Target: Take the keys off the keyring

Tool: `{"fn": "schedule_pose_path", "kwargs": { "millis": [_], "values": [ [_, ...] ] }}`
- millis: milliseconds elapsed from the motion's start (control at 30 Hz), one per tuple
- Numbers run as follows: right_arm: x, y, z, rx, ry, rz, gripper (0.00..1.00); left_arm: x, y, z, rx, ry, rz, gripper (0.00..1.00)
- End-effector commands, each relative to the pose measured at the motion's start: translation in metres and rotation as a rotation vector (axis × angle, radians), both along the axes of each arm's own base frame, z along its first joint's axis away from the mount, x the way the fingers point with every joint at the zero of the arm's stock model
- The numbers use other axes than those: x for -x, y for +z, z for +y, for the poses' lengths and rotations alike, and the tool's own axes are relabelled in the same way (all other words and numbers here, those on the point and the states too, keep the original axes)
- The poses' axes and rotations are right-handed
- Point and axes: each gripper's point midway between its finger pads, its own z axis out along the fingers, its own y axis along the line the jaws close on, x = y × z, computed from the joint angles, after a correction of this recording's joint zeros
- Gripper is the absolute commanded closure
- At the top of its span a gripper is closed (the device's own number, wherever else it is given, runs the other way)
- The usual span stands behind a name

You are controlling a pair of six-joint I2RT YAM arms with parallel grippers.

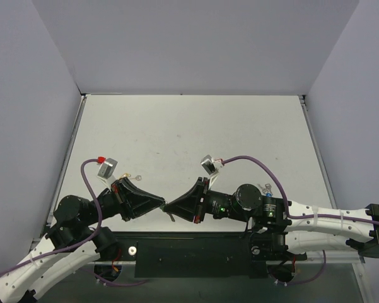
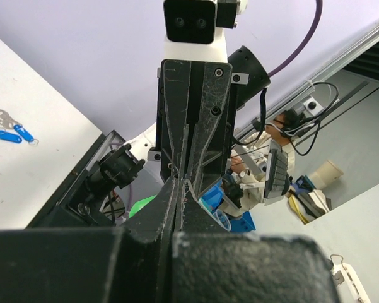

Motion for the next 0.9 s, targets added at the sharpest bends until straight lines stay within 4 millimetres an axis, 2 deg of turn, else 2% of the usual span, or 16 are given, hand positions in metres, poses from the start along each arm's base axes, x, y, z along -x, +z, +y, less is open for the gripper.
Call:
{"fn": "schedule_pose_path", "kwargs": {
  "millis": [0,267,400,500,700,867],
  "values": [
    [-0.001,0.028,-0.001,-0.071,-0.014,-0.008,1.0,0.007,-0.001,0.002,-0.079,-0.015,-0.028,1.0],
    [-0.001,0.02,0.001,0.018,-0.011,0.0,1.0,0.019,-0.021,-0.003,-0.177,-0.101,-0.003,1.0],
    [0.003,0.017,0.002,0.07,0.013,-0.005,1.0,0.03,-0.021,-0.004,-0.198,-0.171,-0.02,1.0],
    [0.007,0.013,0.004,0.099,0.042,-0.007,1.0,0.037,-0.027,-0.009,-0.254,-0.24,-0.016,1.0],
    [0.016,0.015,0.013,0.121,0.1,-0.007,1.0,0.047,-0.018,-0.008,-0.298,-0.308,-0.066,1.0],
    [0.02,0.013,0.018,0.132,0.122,-0.004,1.0,0.048,-0.021,-0.01,-0.336,-0.333,-0.073,1.0]
  ]
}}
